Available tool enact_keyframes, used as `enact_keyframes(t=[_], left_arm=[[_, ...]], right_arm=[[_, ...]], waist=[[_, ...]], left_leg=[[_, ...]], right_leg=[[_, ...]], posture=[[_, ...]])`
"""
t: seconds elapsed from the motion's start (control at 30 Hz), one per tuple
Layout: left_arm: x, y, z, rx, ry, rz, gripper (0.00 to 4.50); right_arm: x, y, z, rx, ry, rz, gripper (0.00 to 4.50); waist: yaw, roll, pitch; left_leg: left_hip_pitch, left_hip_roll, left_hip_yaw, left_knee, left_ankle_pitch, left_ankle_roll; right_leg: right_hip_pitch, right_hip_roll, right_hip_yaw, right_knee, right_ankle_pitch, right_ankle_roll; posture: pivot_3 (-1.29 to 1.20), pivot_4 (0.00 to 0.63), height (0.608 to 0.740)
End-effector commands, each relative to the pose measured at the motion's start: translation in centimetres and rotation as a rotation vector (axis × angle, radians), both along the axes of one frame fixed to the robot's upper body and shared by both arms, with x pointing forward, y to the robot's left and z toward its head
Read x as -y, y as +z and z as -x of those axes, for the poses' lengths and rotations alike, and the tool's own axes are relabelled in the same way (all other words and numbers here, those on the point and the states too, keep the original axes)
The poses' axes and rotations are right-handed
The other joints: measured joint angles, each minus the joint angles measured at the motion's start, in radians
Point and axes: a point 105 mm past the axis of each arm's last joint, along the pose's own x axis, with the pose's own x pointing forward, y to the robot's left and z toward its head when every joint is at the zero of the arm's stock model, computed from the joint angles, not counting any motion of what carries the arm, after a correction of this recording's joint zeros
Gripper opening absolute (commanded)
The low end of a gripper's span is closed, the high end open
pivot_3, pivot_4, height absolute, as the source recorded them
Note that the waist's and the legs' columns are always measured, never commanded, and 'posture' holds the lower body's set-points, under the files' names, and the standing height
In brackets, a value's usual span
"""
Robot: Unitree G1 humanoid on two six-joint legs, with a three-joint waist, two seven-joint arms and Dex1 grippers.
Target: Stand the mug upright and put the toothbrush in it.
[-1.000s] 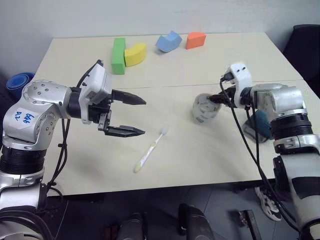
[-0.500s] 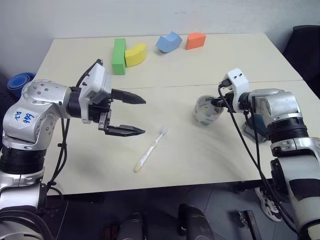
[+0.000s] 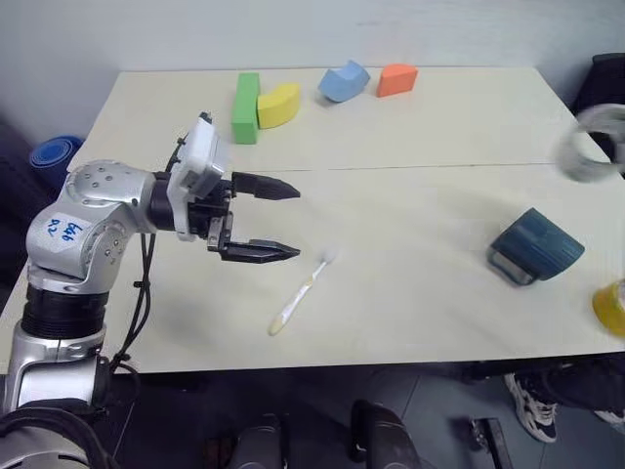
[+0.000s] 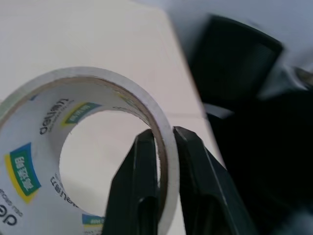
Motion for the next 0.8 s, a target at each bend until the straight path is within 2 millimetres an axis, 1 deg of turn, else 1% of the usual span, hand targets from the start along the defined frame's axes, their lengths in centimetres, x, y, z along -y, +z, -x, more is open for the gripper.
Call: enact_keyframes(t=[0.03,0.07,0.13,0.17,0.23,0.33,0.4,0.5,0.57,0.6,0.63,0.7,0.73,0.77,0.8], left_arm=[[0.9,1.8,0.6,0.071,-0.035,0.043,4.5],[1.1,2.0,0.6,0.073,-0.037,0.05,4.5],[1.2,2.1,0.5,0.075,-0.039,0.057,4.5],[1.2,2.1,0.6,0.076,-0.04,0.054,4.5],[1.2,2.0,0.6,0.077,-0.04,0.047,4.5],[0.9,1.9,0.5,0.08,-0.033,0.036,4.5],[0.8,1.9,0.4,0.08,-0.03,0.035,4.5],[0.8,1.9,0.5,0.079,-0.031,0.032,4.5],[0.8,2.0,0.6,0.079,-0.033,0.03,4.5],[0.8,2.0,0.6,0.078,-0.034,0.029,4.5],[0.8,2.1,0.6,0.076,-0.036,0.03,4.5],[0.8,2.1,0.7,0.074,-0.04,0.032,4.5],[0.9,2.1,0.8,0.074,-0.044,0.032,4.5],[0.9,2.1,0.8,0.074,-0.047,0.032,4.5],[0.9,2.1,0.9,0.073,-0.049,0.031,4.5]], right_arm=[[2.4,-1.5,1.2,0.036,-0.084,-0.062,0.25],[3.2,-2.6,1.6,0.047,-0.116,-0.11,0.25],[3.9,-3.7,1.9,0.063,-0.147,-0.162,0.25],[3.9,-4.3,1.8,0.092,-0.142,-0.213,0.25],[3.9,-5.3,1.5,0.141,-0.139,-0.305,0.25],[3.0,-6.3,0.6,0.192,-0.1,-0.407,0.25],[2.8,-6.7,0.2,0.217,-0.097,-0.435,0.25],[2.9,-8.0,0.2,0.165,-0.123,-0.418,0.25],[3.6,-8.4,0.7,0.132,-0.17,-0.353,0.89],[3.8,-8.1,0.9,0.133,-0.172,-0.327,1.09],[3.9,-7.6,0.9,0.138,-0.165,-0.3,1.43],[3.8,-5.4,1.1,0.154,-0.112,-0.198,2.07],[3.4,-4.0,1.2,0.161,-0.065,-0.135,2.07],[2.6,-2.5,1.2,0.16,0.012,-0.046,2.07],[1.2,-1.2,1.2,0.169,0.095,-0.011,2.07]], waist=[[-0.019,0.0,0.0],[-0.024,0.0,0.0],[-0.03,0.003,0.0],[-0.032,0.005,0.0],[-0.039,0.005,0.0],[-0.041,0.005,0.0],[-0.042,0.005,0.0],[-0.034,0.005,0.0],[-0.027,0.005,0.0],[-0.025,0.005,0.0],[-0.023,0.005,0.0],[-0.021,0.005,0.0],[-0.02,0.005,0.0],[-0.02,0.006,0.0],[-0.02,0.006,0.0]], left_leg=[[0.001,0.0,0.002,0.0,0.0,0.0],[0.001,0.0,0.004,0.0,0.001,0.002],[0.002,0.0,0.005,0.0,0.002,0.002],[0.003,0.0,0.005,-0.001,0.002,0.002],[0.005,0.0,0.007,-0.004,0.002,0.002],[0.006,0.0,0.006,-0.005,0.002,0.002],[0.005,0.0,0.006,-0.005,0.002,0.002],[0.005,-0.001,0.004,-0.005,0.002,0.002],[0.004,-0.001,0.004,-0.005,0.002,0.002],[0.004,-0.001,0.004,-0.005,0.002,0.002],[0.004,-0.001,0.004,-0.005,0.002,0.002],[0.004,-0.001,0.004,-0.005,0.002,0.002],[0.004,-0.001,0.004,-0.005,0.002,0.002],[0.004,-0.001,0.004,-0.005,0.002,0.002],[0.004,-0.001,0.004,-0.005,0.002,0.002]], right_leg=[[0.0,0.0,0.001,-0.001,0.0,0.0],[0.0,0.0,0.003,-0.001,0.0,0.0],[0.0,0.0,0.004,0.0,0.0,0.0],[0.0,0.0,0.004,0.0,0.0,0.0],[-0.001,0.0,0.006,0.0,0.0,0.0],[0.0,0.0,0.005,0.001,0.0,0.0],[-0.001,0.0,0.005,0.001,0.0,0.0],[0.0,0.0,0.005,0.0,0.0,0.0],[-0.001,0.0,0.005,0.0,0.0,0.0],[-0.001,0.0,0.005,0.0,0.0,0.0],[-0.001,0.0,0.005,0.0,0.0,0.0],[0.0,0.0,0.005,0.0,0.0,0.0],[0.0,0.0,0.005,0.0,0.0,0.0],[0.0,0.0,0.005,0.0,0.0,0.0],[-0.001,0.0,0.005,0.0,0.0,0.0]], posture=[[0.0,0.15,0.74],[0.0,0.15,0.74],[0.0,0.15,0.74],[0.0,0.15,0.74],[0.0,0.15,0.74],[0.0,0.15,0.74],[0.0,0.15,0.74],[0.0,0.15,0.74],[0.0,0.15,0.74],[0.0,0.15,0.74],[0.0,0.15,0.74],[0.0,0.15,0.74],[0.0,0.15,0.74],[0.0,0.15,0.74],[0.0,0.15,0.74]])
